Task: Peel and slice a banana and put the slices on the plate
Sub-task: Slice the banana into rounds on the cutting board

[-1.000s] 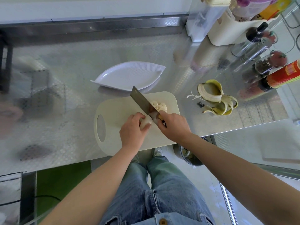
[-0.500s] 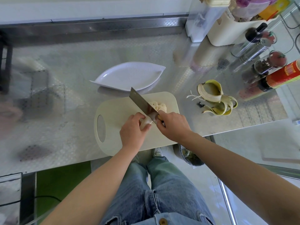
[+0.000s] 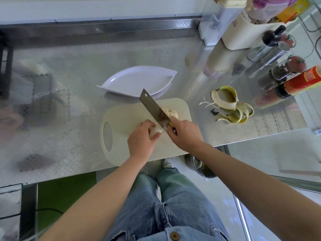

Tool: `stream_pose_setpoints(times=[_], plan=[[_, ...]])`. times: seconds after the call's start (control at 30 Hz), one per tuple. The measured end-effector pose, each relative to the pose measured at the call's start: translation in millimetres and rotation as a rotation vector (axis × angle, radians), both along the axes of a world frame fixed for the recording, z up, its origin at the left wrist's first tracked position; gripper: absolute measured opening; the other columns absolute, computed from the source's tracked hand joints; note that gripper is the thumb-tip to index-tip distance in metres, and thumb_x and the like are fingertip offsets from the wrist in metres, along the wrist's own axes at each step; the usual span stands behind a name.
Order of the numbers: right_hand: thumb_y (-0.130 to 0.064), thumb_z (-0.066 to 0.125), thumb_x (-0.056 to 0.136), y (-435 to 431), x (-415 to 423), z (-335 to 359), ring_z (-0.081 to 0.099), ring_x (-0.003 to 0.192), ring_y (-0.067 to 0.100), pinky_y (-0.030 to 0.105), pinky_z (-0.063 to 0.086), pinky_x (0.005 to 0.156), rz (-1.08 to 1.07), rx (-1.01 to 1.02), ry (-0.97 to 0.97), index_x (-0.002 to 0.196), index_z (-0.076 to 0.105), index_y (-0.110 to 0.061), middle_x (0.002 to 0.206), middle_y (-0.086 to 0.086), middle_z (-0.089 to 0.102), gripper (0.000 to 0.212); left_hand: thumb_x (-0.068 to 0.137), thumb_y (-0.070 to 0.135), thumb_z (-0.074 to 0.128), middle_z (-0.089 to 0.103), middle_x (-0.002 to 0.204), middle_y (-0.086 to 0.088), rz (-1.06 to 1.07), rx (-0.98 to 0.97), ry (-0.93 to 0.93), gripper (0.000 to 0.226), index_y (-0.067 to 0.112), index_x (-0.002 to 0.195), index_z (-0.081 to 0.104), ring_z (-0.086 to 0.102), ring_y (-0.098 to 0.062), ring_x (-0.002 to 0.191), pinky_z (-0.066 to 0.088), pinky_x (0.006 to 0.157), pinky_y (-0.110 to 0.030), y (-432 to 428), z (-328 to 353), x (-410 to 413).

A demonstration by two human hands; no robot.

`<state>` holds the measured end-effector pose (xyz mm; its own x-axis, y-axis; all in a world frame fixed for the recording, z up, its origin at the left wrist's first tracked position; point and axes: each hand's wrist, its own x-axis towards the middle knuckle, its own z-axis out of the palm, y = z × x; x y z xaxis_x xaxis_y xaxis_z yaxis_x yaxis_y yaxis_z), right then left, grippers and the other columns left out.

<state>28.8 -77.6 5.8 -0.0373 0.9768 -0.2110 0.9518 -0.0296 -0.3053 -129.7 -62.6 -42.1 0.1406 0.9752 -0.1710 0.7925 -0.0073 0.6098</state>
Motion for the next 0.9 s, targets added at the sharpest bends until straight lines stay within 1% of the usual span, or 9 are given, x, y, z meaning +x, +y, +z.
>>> stream_pose_setpoints(times=[0.1, 0.17, 0.27, 0.37, 0.47, 0.57, 0.7, 0.8, 0.9], plan=[[-0.029, 0.042, 0.094, 3, 0, 7, 0.045, 0.057, 0.031, 0.03, 0.028, 0.054, 0.029, 0.023, 0.005, 0.083, 0.041, -0.015, 0.064, 0.009, 0.054, 0.018, 0.08, 0.039, 0.071, 0.059, 0.088, 0.006, -0.001, 0.008, 0.011, 0.027, 0.026, 0.101, 0.06, 0.057, -0.016, 0.073, 0.035, 0.057, -0.025, 0, 0, 0], [-0.029, 0.041, 0.093, 4, -1, 9, 0.046, 0.058, 0.032, 0.031, 0.03, 0.054, 0.067, 0.014, -0.02, 0.082, 0.039, -0.017, 0.061, 0.007, 0.048, 0.017, 0.081, 0.039, 0.071, 0.059, 0.089, 0.006, 0.0, 0.007, 0.011, 0.027, 0.025, 0.102, 0.06, 0.057, -0.016, 0.074, 0.036, 0.057, -0.026, 0, 0, 0], [-0.027, 0.04, 0.093, 4, -2, 6, 0.04, 0.056, 0.031, 0.031, 0.03, 0.055, 0.108, -0.017, -0.055, 0.081, 0.034, -0.019, 0.057, 0.001, 0.036, 0.015, 0.08, 0.038, 0.071, 0.061, 0.09, 0.005, 0.015, -0.006, -0.002, 0.027, 0.024, 0.1, 0.06, 0.059, -0.017, 0.076, 0.037, 0.058, -0.027, 0, 0, 1], [-0.026, 0.038, 0.094, 3, -2, 2, 0.038, 0.054, 0.029, 0.03, 0.028, 0.054, 0.115, -0.018, -0.073, 0.082, 0.033, -0.019, 0.054, -0.003, 0.03, 0.015, 0.079, 0.039, 0.072, 0.06, 0.09, 0.006, 0.021, -0.009, -0.005, 0.028, 0.024, 0.099, 0.06, 0.059, -0.017, 0.077, 0.038, 0.059, -0.027, 0, 0, 1], [-0.028, 0.036, 0.096, 0, -3, -4, 0.039, 0.053, 0.026, 0.029, 0.025, 0.053, 0.122, -0.017, -0.097, 0.086, 0.038, -0.018, 0.056, -0.002, 0.035, 0.014, 0.079, 0.04, 0.072, 0.06, 0.09, 0.006, 0.021, -0.012, -0.007, 0.029, 0.024, 0.099, 0.06, 0.059, -0.018, 0.076, 0.039, 0.059, -0.027, 0, 0, 1], [-0.03, 0.034, 0.097, 0, -6, -11, 0.04, 0.052, 0.024, 0.029, 0.029, 0.054, 0.103, -0.047, -0.101, 0.09, 0.042, -0.017, 0.055, -0.003, 0.032, 0.017, 0.078, 0.043, 0.072, 0.06, 0.09, 0.006, 0.023, -0.021, -0.003, 0.03, 0.024, 0.098, 0.06, 0.059, -0.017, 0.076, 0.043, 0.06, -0.029, 0, 0, 1], [-0.034, 0.033, 0.099, -1, -8, -14, 0.034, 0.049, 0.016, 0.027, 0.024, 0.05, 0.081, -0.086, -0.069, 0.091, 0.038, -0.021, 0.057, -0.006, 0.031, 0.017, 0.077, 0.046, 0.072, 0.06, 0.089, 0.007, 0.028, -0.034, -0.001, 0.032, 0.025, 0.097, 0.059, 0.059, -0.015, 0.076, 0.042, 0.059, -0.029, 0, 0, 1], [-0.034, 0.034, 0.099, -2, -5, -10, 0.037, 0.052, 0.021, 0.028, 0.027, 0.055, 0.077, -0.059, -0.069, 0.086, 0.034, -0.021, 0.056, -0.004, 0.034, 0.018, 0.077, 0.047, 0.073, 0.06, 0.089, 0.006, 0.037, -0.033, -0.001, 0.033, 0.024, 0.096, 0.059, 0.058, -0.016, 0.076, 0.04, 0.06, -0.028, -1, 0, 0], [-0.029, 0.04, 0.096, -2, -2, -4, 0.04, 0.055, 0.026, 0.028, 0.025, 0.054, 0.054, -0.012, -0.02, 0.083, 0.035, -0.019, 0.06, 0.002, 0.043, 0.017, 0.078, 0.047, 0.071, 0.061, 0.091, 0.004, 0.038, -0.021, -0.001, 0.035, 0.021, 0.097, 0.06, 0.06, -0.018, 0.079, 0.042, 0.062, -0.029, -2, -1, -2]])
